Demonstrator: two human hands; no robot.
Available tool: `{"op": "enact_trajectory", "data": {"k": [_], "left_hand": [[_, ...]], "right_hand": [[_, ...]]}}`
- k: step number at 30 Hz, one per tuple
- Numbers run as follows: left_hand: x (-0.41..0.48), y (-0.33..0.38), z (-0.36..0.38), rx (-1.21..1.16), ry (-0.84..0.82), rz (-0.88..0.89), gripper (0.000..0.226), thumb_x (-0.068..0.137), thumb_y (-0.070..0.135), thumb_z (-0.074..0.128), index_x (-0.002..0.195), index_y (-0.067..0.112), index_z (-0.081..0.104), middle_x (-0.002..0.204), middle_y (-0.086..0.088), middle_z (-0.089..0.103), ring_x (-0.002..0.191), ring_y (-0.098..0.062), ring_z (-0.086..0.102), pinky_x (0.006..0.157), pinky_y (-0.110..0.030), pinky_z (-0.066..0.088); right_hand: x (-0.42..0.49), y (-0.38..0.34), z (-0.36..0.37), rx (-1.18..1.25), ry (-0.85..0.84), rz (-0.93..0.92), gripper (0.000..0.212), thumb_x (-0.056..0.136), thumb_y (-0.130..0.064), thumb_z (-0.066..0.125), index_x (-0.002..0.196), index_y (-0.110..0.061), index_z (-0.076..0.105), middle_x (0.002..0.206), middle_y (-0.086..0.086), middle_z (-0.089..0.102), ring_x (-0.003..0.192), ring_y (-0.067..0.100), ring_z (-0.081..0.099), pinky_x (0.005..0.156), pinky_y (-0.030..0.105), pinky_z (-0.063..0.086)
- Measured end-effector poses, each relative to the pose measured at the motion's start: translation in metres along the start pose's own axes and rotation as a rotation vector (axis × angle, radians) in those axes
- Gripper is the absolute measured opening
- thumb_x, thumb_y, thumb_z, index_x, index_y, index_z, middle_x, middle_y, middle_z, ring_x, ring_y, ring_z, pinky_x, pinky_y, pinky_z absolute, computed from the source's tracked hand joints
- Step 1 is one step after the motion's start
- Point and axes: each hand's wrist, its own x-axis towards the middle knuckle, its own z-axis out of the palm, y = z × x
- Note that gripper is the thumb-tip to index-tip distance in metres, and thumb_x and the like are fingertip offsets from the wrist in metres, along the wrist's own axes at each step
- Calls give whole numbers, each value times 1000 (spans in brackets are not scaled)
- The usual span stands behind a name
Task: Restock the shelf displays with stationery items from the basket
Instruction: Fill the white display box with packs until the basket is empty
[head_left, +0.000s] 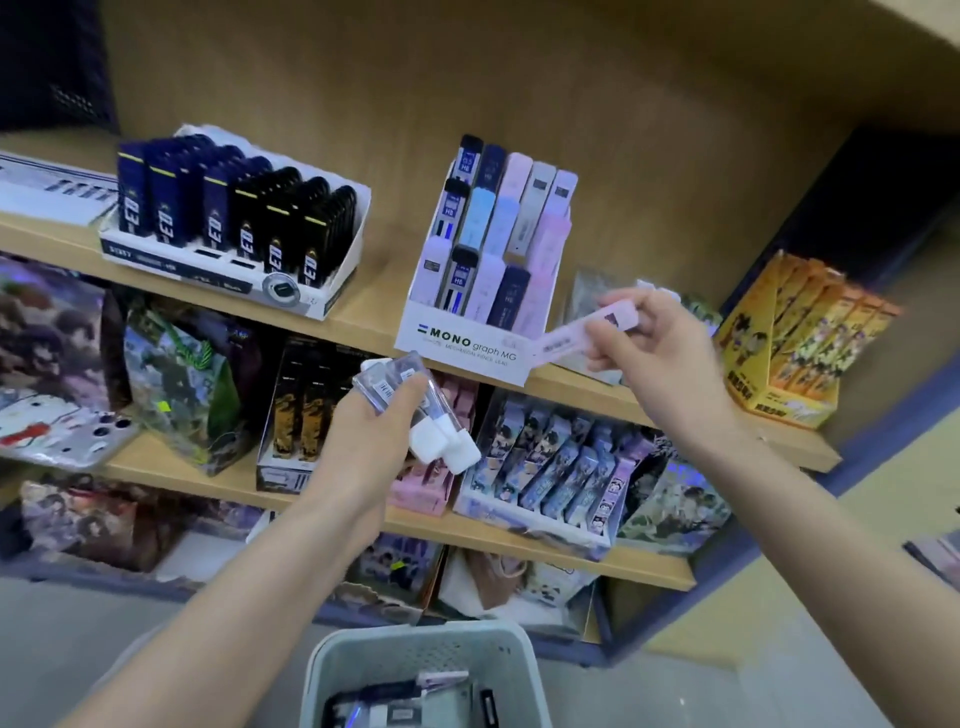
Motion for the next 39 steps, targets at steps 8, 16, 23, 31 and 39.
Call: {"op": "enact_trajectory", "data": {"k": [8,16,23,31,39], "left_hand": [[10,8,-1,-84,16,-13,16,98,26,49,99,17,63,106,-15,67,104,-34,61,92,-46,47],[11,17,-17,-126,68,-14,14,98,25,48,92,22,60,93,-7,65,90,-23,59,90,-44,47],[12,22,-26,-158,73,-21,15,98,23,48,88,19,59,84,-4,63,77,-17,58,72,-32,47],[11,23,-29,-167,55,-30,15,98,23,49,90,18,61,92,-7,65,86,-21,59,83,-37,49],[11,23,-27,-180,50,-38,15,98,23,49,89,18,59,88,-6,63,83,-19,58,84,-39,48]], "right_hand": [[89,-39,15,-196,248,-332,14,96,-14,47,96,-17,61,81,-7,63,71,5,66,78,33,56],[143,-42,35,-370,219,-370,20,95,-7,44,104,-12,61,91,7,62,82,21,63,80,32,54],[156,-59,23,-581,114,-400,27,94,-6,44,110,-11,65,103,13,64,87,27,65,82,27,51],[133,-44,22,-704,-51,-373,20,96,-13,50,109,-11,65,96,1,61,84,15,53,72,17,35],[129,-34,34,-833,-97,-327,5,86,-17,65,90,-16,62,95,4,59,89,20,55,79,35,48]]}}
